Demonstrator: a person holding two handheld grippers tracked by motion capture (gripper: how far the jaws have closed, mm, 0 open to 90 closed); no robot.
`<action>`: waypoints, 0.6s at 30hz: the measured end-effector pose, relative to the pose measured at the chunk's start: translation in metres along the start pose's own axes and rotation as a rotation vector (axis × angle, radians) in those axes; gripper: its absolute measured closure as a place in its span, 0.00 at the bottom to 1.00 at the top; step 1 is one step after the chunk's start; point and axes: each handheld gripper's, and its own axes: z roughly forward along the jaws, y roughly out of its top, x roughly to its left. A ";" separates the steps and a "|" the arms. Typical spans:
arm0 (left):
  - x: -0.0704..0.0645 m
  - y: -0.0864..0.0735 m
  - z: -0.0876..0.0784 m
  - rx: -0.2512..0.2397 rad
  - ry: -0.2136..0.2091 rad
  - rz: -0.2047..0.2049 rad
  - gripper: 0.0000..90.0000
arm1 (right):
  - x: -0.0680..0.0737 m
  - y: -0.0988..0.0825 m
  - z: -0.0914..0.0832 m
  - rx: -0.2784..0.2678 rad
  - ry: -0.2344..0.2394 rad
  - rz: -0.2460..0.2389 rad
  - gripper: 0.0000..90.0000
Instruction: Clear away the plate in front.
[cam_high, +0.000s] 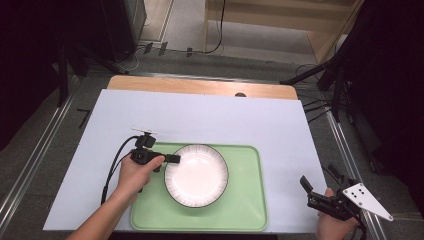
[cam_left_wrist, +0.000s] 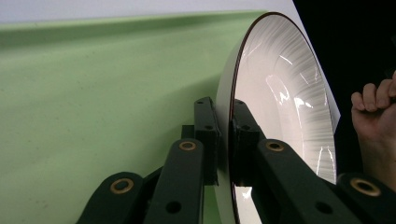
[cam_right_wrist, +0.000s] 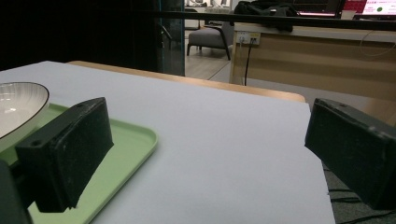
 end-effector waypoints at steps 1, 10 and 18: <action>-0.001 -0.002 0.002 0.011 -0.002 0.001 0.94 | 0.000 0.000 0.000 0.000 0.000 0.001 0.01; -0.002 -0.004 0.005 0.042 -0.001 0.005 0.94 | 0.000 0.000 0.000 0.000 0.000 0.000 0.01; 0.003 -0.007 0.010 0.058 0.009 -0.008 0.94 | 0.000 0.000 0.000 0.000 -0.002 0.002 0.01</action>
